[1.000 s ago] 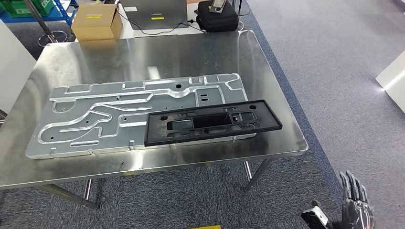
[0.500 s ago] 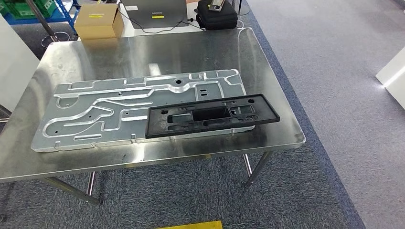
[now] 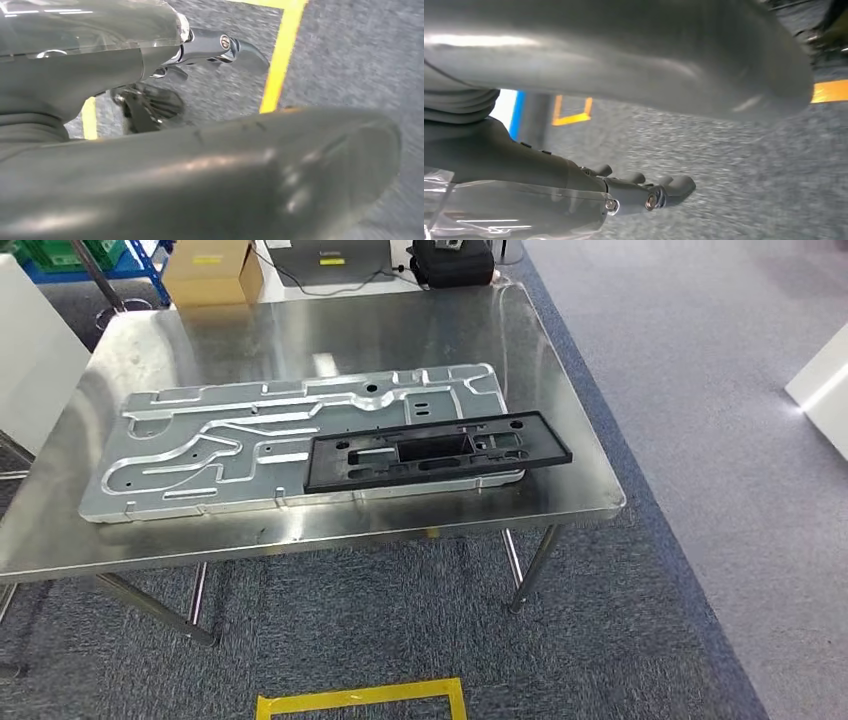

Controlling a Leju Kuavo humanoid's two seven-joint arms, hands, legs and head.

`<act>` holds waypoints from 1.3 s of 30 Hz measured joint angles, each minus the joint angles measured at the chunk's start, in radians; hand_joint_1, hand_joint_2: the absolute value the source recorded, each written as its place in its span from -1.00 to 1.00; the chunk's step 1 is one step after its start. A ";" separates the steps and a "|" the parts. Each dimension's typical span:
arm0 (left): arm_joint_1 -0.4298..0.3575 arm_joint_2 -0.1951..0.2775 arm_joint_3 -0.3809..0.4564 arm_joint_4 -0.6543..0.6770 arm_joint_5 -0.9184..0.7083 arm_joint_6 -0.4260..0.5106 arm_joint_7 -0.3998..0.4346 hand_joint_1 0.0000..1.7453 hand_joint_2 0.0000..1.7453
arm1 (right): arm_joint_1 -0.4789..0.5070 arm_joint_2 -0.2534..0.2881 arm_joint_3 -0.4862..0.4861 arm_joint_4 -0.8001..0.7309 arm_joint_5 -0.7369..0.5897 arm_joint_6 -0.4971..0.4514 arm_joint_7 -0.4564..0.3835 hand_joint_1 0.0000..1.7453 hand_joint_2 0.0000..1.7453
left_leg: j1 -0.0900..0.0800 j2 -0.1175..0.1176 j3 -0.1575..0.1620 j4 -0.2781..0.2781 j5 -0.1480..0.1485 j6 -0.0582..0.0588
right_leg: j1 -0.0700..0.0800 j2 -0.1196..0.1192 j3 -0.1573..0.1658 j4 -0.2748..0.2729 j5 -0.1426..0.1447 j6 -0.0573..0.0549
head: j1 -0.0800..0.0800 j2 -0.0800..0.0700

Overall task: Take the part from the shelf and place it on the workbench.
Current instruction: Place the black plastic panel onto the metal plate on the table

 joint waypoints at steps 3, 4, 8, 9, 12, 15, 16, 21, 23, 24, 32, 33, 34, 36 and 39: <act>-0.001 -0.002 -0.001 0.000 0.000 0.002 0.003 -1.00 -1.00 | -0.007 0.003 -0.012 0.007 -0.013 -0.001 -0.022 -1.00 -1.00 | -0.004 0.002 -0.016 -0.001 0.027 0.021 | -0.004 0.001 -0.004 -0.006 0.018 0.019 | 0.001 0.000; -0.002 -0.003 -0.002 0.000 0.000 0.003 0.003 -1.00 -1.00 | -0.007 0.003 -0.016 0.009 -0.018 0.000 -0.027 -1.00 -1.00 | -0.002 0.004 -0.026 -0.004 0.041 0.029 | -0.004 0.002 -0.010 0.005 -0.001 0.024 | 0.002 0.000; -0.003 -0.006 -0.003 0.000 -0.002 0.004 0.001 -1.00 -1.00 | -0.008 0.003 -0.025 0.013 -0.023 0.001 -0.053 -1.00 -1.00 | 0.000 0.011 -0.081 -0.006 0.092 0.042 | -0.010 0.005 -0.052 0.207 -0.189 0.041 | 0.006 0.000; -0.003 -0.006 -0.003 0.000 -0.004 0.004 0.001 -1.00 -1.00 | -0.009 0.003 -0.026 0.014 -0.026 0.001 -0.055 -1.00 -1.00 | -0.001 0.012 -0.097 -0.003 0.102 0.041 | -0.011 0.005 -0.050 0.250 -0.198 0.044 | 0.005 0.000; -0.006 -0.006 -0.005 0.000 -0.011 0.003 0.003 -1.00 -1.00 | -0.012 0.003 -0.040 0.015 -0.055 0.006 -0.051 -1.00 -1.00 | 0.000 0.017 -0.145 0.016 0.126 0.033 | -0.018 -0.002 0.048 0.191 -0.133 0.049 | 0.005 0.000; -0.004 -0.005 -0.008 0.000 -0.015 0.001 0.006 -1.00 -1.00 | -0.028 0.003 -0.066 0.017 -0.099 0.021 -0.050 -1.00 -1.00 | -0.002 0.031 -0.174 0.038 0.140 0.018 | -0.010 -0.034 0.177 0.000 -0.146 0.039 | 0.004 0.000; -0.003 -0.005 -0.009 0.000 -0.017 0.000 0.007 -1.00 -1.00 | -0.034 0.003 -0.077 0.017 -0.109 0.029 -0.049 -1.00 -1.00 | -0.002 0.037 -0.177 0.040 0.145 0.012 | -0.004 -0.035 0.187 -0.026 -0.155 0.031 | 0.004 0.000; -0.005 -0.002 -0.012 0.000 -0.027 -0.004 0.012 -1.00 -1.00 | -0.035 0.003 -0.107 0.021 -0.101 0.050 -0.001 -1.00 -1.00 | 0.007 0.020 -0.215 0.129 0.046 -0.019 | -0.002 -0.023 0.143 -0.038 -0.108 -0.018 | 0.000 0.000; -0.004 -0.001 -0.012 0.000 -0.029 -0.005 0.012 -1.00 -1.00 | -0.034 0.003 -0.108 0.022 -0.093 0.049 0.008 -1.00 -1.00 | 0.008 0.010 -0.242 0.249 -0.045 -0.022 | 0.002 -0.019 0.113 -0.036 -0.087 -0.025 | -0.002 0.000; -0.004 -0.001 -0.012 0.000 -0.030 -0.004 0.012 -1.00 -1.00 | -0.033 0.003 -0.108 0.022 -0.091 0.050 0.008 -1.00 -1.00 | 0.008 0.009 -0.245 0.295 -0.060 -0.022 | 0.004 -0.017 0.096 -0.034 -0.075 -0.025 | -0.002 0.000; -0.013 0.004 -0.017 0.000 -0.036 -0.003 0.005 -1.00 -1.00 | -0.033 0.005 -0.108 0.028 -0.082 0.051 0.008 -1.00 -1.00 | -0.003 0.009 0.023 -0.017 0.000 0.010 | 0.007 -0.015 0.008 -0.012 0.005 0.002 | -0.002 0.000; -0.012 0.004 -0.019 0.000 -0.038 -0.004 0.004 -1.00 -1.00 | -0.032 0.005 -0.109 0.029 -0.082 0.051 0.008 -1.00 -1.00 | -0.002 0.011 0.016 -0.019 0.009 0.018 | 0.006 -0.015 0.007 -0.013 0.012 0.008 | -0.002 0.000; -0.011 0.004 -0.020 0.000 -0.040 -0.005 0.002 -1.00 -1.00 | -0.031 0.005 -0.109 0.029 -0.082 0.051 0.008 -1.00 -1.00 | -0.001 0.013 0.008 -0.022 0.021 0.025 | 0.004 -0.012 0.003 -0.007 0.001 0.014 | -0.002 0.000; -0.011 0.004 -0.024 0.000 -0.044 -0.007 0.001 -1.00 -1.00 | -0.029 0.004 -0.109 0.030 -0.081 0.050 0.008 -1.00 -1.00 | 0.003 0.017 -0.015 -0.026 0.049 0.038 | 0.001 -0.005 -0.015 0.054 -0.081 0.023 | 0.000 0.000; -0.012 0.005 -0.028 0.000 -0.047 -0.009 0.000 -1.00 -1.00 | -0.029 0.003 -0.109 0.031 -0.075 0.049 0.005 -1.00 -1.00 | 0.002 0.019 -0.064 -0.021 0.086 0.042 | -0.007 0.000 -0.043 0.232 -0.207 0.036 | 0.001 0.000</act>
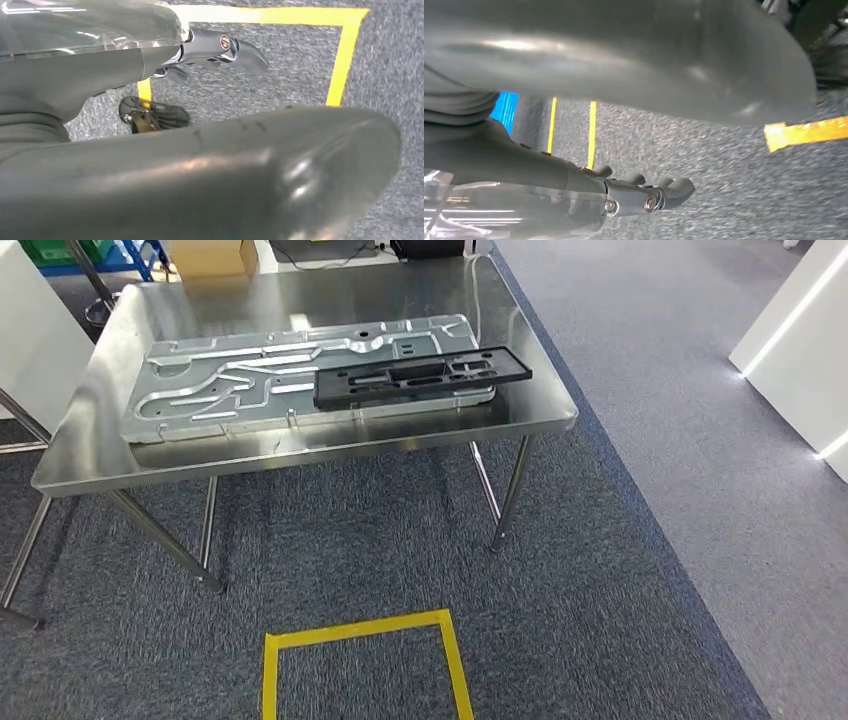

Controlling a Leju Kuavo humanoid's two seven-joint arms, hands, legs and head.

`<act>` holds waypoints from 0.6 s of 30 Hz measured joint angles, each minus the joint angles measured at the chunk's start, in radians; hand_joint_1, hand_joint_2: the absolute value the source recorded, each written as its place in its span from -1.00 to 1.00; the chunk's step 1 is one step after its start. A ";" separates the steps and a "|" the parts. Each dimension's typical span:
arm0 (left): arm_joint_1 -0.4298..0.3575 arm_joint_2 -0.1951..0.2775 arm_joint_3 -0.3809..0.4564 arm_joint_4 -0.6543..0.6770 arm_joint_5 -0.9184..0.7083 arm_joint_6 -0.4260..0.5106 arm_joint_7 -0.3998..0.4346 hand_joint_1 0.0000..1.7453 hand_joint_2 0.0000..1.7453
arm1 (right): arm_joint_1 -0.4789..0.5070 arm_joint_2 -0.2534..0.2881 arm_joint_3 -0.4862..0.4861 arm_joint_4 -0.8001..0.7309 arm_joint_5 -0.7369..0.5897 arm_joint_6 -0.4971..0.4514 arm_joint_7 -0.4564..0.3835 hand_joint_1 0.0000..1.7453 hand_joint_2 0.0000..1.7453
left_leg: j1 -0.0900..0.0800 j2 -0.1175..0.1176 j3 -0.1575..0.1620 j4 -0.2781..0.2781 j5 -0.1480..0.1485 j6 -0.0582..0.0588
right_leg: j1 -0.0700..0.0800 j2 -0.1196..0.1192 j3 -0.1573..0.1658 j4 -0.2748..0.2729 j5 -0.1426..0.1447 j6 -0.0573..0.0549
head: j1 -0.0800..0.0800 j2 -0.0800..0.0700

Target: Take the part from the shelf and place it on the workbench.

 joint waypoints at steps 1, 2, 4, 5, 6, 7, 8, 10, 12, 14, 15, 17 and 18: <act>-0.001 0.000 0.000 0.000 -0.001 0.000 0.000 -1.00 -1.00 | 0.000 -0.001 0.000 0.000 0.003 0.000 -0.004 -1.00 -1.00 | 0.000 0.001 -0.018 0.004 0.011 -0.002 | -0.003 0.000 0.006 0.034 0.008 0.004 | 0.000 0.000; -0.002 0.001 -0.001 0.000 -0.001 -0.001 0.000 -1.00 -1.00 | -0.001 -0.002 0.000 0.000 0.005 0.000 -0.010 -1.00 -1.00 | 0.001 0.001 -0.037 0.011 0.021 -0.005 | -0.007 0.000 0.027 0.036 0.035 0.007 | 0.000 0.000; -0.004 0.002 -0.001 0.000 -0.001 -0.001 0.000 -1.00 -1.00 | -0.003 -0.003 0.000 0.000 0.009 0.001 -0.020 -1.00 -1.00 | 0.003 0.001 -0.072 0.029 0.037 -0.015 | -0.015 0.000 0.116 -0.054 0.083 0.011 | 0.000 0.000; -0.005 0.002 -0.002 0.000 -0.001 -0.001 0.001 -1.00 -1.00 | -0.005 -0.004 0.000 0.000 0.009 0.001 -0.024 -1.00 -1.00 | 0.003 0.001 -0.088 0.040 0.042 -0.020 | -0.016 0.001 0.173 -0.130 0.082 0.011 | 0.000 0.000; -0.006 0.003 -0.002 0.000 -0.001 -0.002 0.001 -1.00 -1.00 | -0.007 -0.005 0.000 0.000 0.011 0.002 -0.026 -1.00 -1.00 | 0.002 0.002 -0.100 0.050 0.048 -0.026 | -0.015 0.002 0.218 -0.197 0.068 0.008 | -0.001 0.000; -0.008 0.004 -0.002 0.000 -0.001 -0.002 0.002 -1.00 -1.00 | -0.010 -0.006 0.001 0.000 0.014 0.003 -0.027 -1.00 -1.00 | 0.002 0.002 -0.110 0.057 0.055 -0.033 | -0.012 0.004 0.245 -0.244 0.051 0.004 | -0.002 0.000; -0.010 0.005 -0.002 0.000 -0.002 -0.002 0.002 -1.00 -1.00 | -0.011 -0.007 0.002 0.000 0.019 0.005 -0.027 -1.00 -1.00 | 0.003 0.001 -0.119 0.061 0.063 -0.039 | -0.008 0.005 0.252 -0.267 0.043 -0.003 | -0.003 0.000; -0.010 0.006 -0.002 0.000 -0.003 -0.002 0.004 -1.00 -1.00 | -0.011 -0.008 0.008 0.000 0.040 0.012 -0.024 -1.00 -1.00 | 0.007 -0.003 -0.135 0.066 0.067 -0.054 | -0.006 -0.001 0.233 -0.271 0.054 -0.022 | -0.004 0.000; -0.007 0.007 -0.002 0.000 -0.005 -0.002 0.006 -1.00 -1.00 | -0.009 -0.010 0.022 0.000 0.069 0.018 -0.017 -1.00 -1.00 | 0.012 -0.008 -0.160 0.115 0.004 -0.065 | -0.006 -0.012 0.210 -0.272 0.075 -0.041 | -0.006 0.000; -0.006 0.007 -0.003 0.000 -0.006 -0.001 0.008 -1.00 -1.00 | -0.007 -0.011 0.039 0.000 0.089 0.016 -0.007 -1.00 -1.00 | 0.014 -0.009 -0.189 0.231 -0.099 -0.071 | 0.000 -0.019 0.183 -0.271 0.097 -0.051 | -0.008 0.000; -0.006 0.007 -0.003 0.000 -0.006 -0.001 0.008 -1.00 -1.00 | -0.007 -0.011 0.045 0.000 0.091 0.011 0.002 -1.00 -1.00 | 0.014 -0.009 -0.197 0.292 -0.129 -0.072 | 0.004 -0.022 0.167 -0.270 0.109 -0.053 | -0.009 0.000; -0.006 0.007 -0.004 0.000 -0.006 0.000 0.010 -1.00 -1.00 | -0.008 -0.011 0.049 0.000 0.088 0.001 0.021 -1.00 -1.00 | 0.013 -0.010 -0.180 0.348 -0.114 -0.069 | 0.010 -0.025 0.133 -0.264 0.131 -0.054 | -0.009 0.000; -0.006 0.007 -0.005 0.000 -0.006 0.001 0.010 -1.00 -1.00 | -0.009 -0.011 0.050 0.000 0.087 -0.001 0.027 -1.00 -1.00 | 0.012 -0.010 -0.148 0.329 -0.082 -0.065 | 0.011 -0.025 0.116 -0.260 0.142 -0.054 | -0.009 0.000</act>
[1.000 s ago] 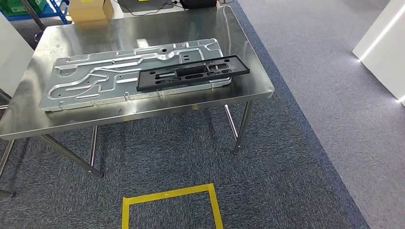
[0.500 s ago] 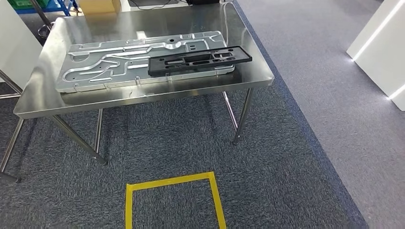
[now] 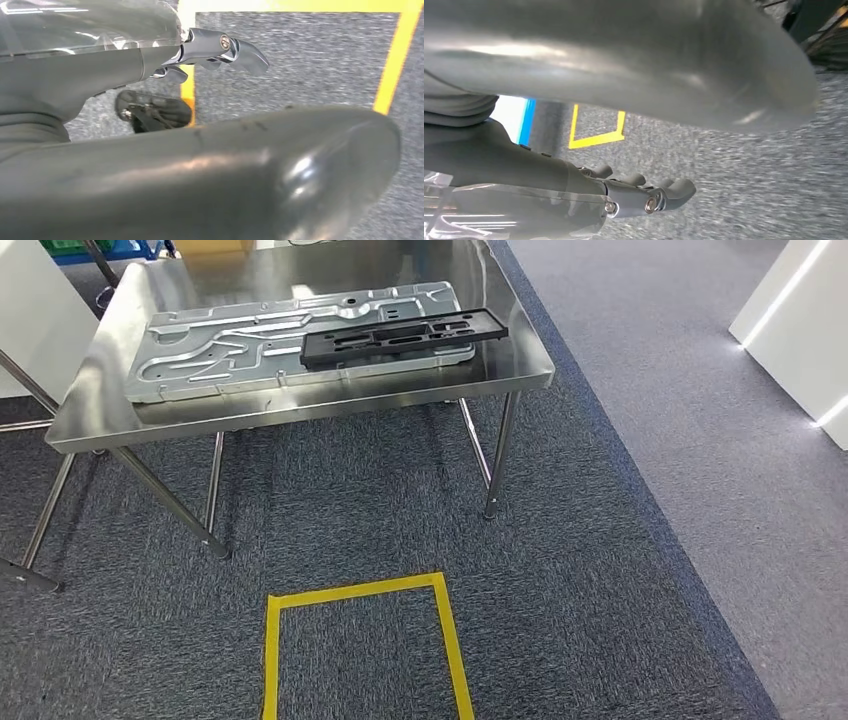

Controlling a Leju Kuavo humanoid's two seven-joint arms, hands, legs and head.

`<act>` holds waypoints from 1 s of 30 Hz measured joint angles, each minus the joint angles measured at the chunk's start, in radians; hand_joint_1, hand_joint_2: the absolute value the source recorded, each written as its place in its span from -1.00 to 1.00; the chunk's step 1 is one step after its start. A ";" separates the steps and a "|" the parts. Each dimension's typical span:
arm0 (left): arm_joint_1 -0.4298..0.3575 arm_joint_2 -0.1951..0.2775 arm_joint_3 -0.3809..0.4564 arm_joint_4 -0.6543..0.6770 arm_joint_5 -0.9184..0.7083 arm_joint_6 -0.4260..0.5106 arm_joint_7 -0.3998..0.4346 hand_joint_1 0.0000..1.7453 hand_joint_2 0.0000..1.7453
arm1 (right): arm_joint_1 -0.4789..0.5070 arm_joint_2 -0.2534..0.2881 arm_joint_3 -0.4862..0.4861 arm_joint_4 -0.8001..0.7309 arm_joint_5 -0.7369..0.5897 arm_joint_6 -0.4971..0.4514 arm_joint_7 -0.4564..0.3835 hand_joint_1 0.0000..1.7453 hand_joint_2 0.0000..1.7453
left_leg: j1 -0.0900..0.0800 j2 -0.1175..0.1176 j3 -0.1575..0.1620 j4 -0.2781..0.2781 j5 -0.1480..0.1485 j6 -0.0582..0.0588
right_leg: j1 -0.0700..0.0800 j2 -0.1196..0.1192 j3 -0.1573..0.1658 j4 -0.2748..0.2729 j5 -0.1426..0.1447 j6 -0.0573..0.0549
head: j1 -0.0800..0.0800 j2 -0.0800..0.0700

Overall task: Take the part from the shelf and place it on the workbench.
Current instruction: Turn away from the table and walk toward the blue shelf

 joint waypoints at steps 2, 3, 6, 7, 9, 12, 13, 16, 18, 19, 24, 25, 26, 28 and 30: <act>-0.003 0.001 -0.002 0.000 0.000 0.001 0.001 -1.00 -1.00 | -0.001 0.001 0.004 0.000 0.000 -0.001 0.005 -1.00 -1.00 | -0.006 0.000 0.109 -0.123 0.036 0.012 | 0.002 0.000 -0.028 0.010 0.019 0.004 | 0.000 0.000; -0.005 0.002 -0.002 0.000 0.000 0.001 0.001 -1.00 -1.00 | -0.002 0.002 0.007 0.000 0.001 -0.001 0.006 -1.00 -1.00 | -0.009 0.001 0.168 -0.204 0.029 0.019 | 0.003 0.000 -0.037 0.014 0.027 0.008 | 0.000 0.000; -0.011 0.004 -0.003 0.000 0.000 0.002 -0.001 -1.00 -1.00 | -0.002 0.004 0.013 0.001 0.002 -0.006 0.006 -1.00 -1.00 | -0.017 0.001 0.236 -0.329 -0.004 0.036 | 0.002 -0.004 -0.051 0.017 0.057 0.023 | 0.001 0.000; -0.010 0.004 -0.003 0.000 -0.001 0.002 -0.001 -1.00 -1.00 | -0.002 0.004 0.013 0.001 0.002 -0.009 0.006 -1.00 -1.00 | -0.016 0.003 0.230 -0.333 0.005 0.041 | 0.000 -0.003 -0.055 0.019 0.061 0.029 | 0.001 0.000; -0.007 0.003 -0.004 0.000 -0.002 0.002 -0.002 -1.00 -1.00 | -0.001 0.004 0.014 0.001 0.002 -0.014 0.006 -1.00 -1.00 | -0.011 0.006 0.210 -0.338 0.031 0.054 | -0.003 0.010 -0.069 0.052 0.012 0.041 | 0.001 0.000; -0.006 0.003 -0.004 0.000 -0.004 0.002 -0.005 -1.00 -1.00 | 0.001 0.004 0.014 0.002 0.001 -0.018 0.006 -1.00 -1.00 | -0.011 0.006 0.163 -0.334 0.068 0.063 | -0.009 0.022 -0.103 0.217 -0.135 0.054 | 0.001 0.000; -0.006 0.003 -0.004 0.000 -0.004 0.001 -0.006 -1.00 -1.00 | 0.001 0.004 0.014 0.002 0.000 -0.019 0.006 -1.00 -1.00 | -0.011 0.005 0.144 -0.329 0.079 0.061 | -0.010 0.022 -0.107 0.268 -0.146 0.057 | 0.001 0.000; -0.008 0.003 -0.004 0.000 -0.005 0.000 -0.008 -1.00 -1.00 | -0.001 0.004 0.014 0.002 -0.001 -0.020 0.008 -1.00 -1.00 | -0.009 0.005 0.087 -0.305 0.107 0.052 | -0.018 0.023 -0.037 0.253 -0.075 0.062 | 0.001 0.000; -0.008 0.003 -0.005 0.000 -0.007 0.000 -0.009 -1.00 -1.00 | -0.002 0.005 0.014 0.002 -0.001 -0.024 0.009 -1.00 -1.00 | -0.011 0.004 0.055 -0.284 0.118 0.042 | -0.020 0.027 0.071 0.117 -0.071 0.061 | 0.000 0.000; -0.008 0.003 -0.005 0.000 -0.007 0.000 -0.009 -1.00 -1.00 | -0.003 0.005 0.014 0.002 -0.001 -0.026 0.008 -1.00 -1.00 | -0.012 0.003 0.043 -0.275 0.124 0.037 | -0.020 0.030 0.112 0.055 -0.087 0.057 | 0.000 0.000; -0.005 0.003 -0.005 0.000 -0.005 0.002 -0.008 -1.00 -1.00 | -0.002 0.006 0.014 0.002 0.000 -0.031 0.010 -1.00 -1.00 | -0.006 0.000 -0.002 -0.230 0.106 0.010 | -0.015 0.025 0.104 -0.006 -0.085 0.013 | -0.003 0.000; -0.003 0.003 -0.005 0.000 -0.004 0.002 -0.008 -1.00 -1.00 | -0.001 0.006 0.014 0.002 0.001 -0.031 0.010 -1.00 -1.00 | -0.004 -0.001 -0.016 -0.188 0.060 0.007 | -0.014 0.022 0.091 -0.006 -0.074 0.006 | -0.004 0.000; -0.002 0.003 -0.005 0.000 -0.004 0.003 -0.008 -1.00 -1.00 | -0.001 0.006 0.014 0.002 0.001 -0.030 0.010 -1.00 -1.00 | -0.003 -0.001 -0.031 -0.131 0.006 0.005 | -0.011 0.021 0.078 -0.006 -0.063 0.001 | -0.006 0.000; -0.002 0.002 -0.005 0.000 -0.004 0.004 -0.008 -1.00 -1.00 | 0.000 0.006 0.014 0.002 0.002 -0.030 0.010 -1.00 -1.00 | -0.003 -0.001 -0.048 -0.016 -0.057 0.005 | -0.004 0.018 0.050 -0.004 -0.041 -0.004 | -0.007 0.000; -0.003 0.003 -0.005 0.000 -0.004 0.005 -0.008 -1.00 -1.00 | -0.001 0.006 0.014 0.003 0.001 -0.031 0.011 -1.00 -1.00 | -0.005 -0.001 -0.016 0.005 -0.029 0.011 | 0.002 0.017 0.019 0.002 -0.021 -0.005 | -0.007 0.000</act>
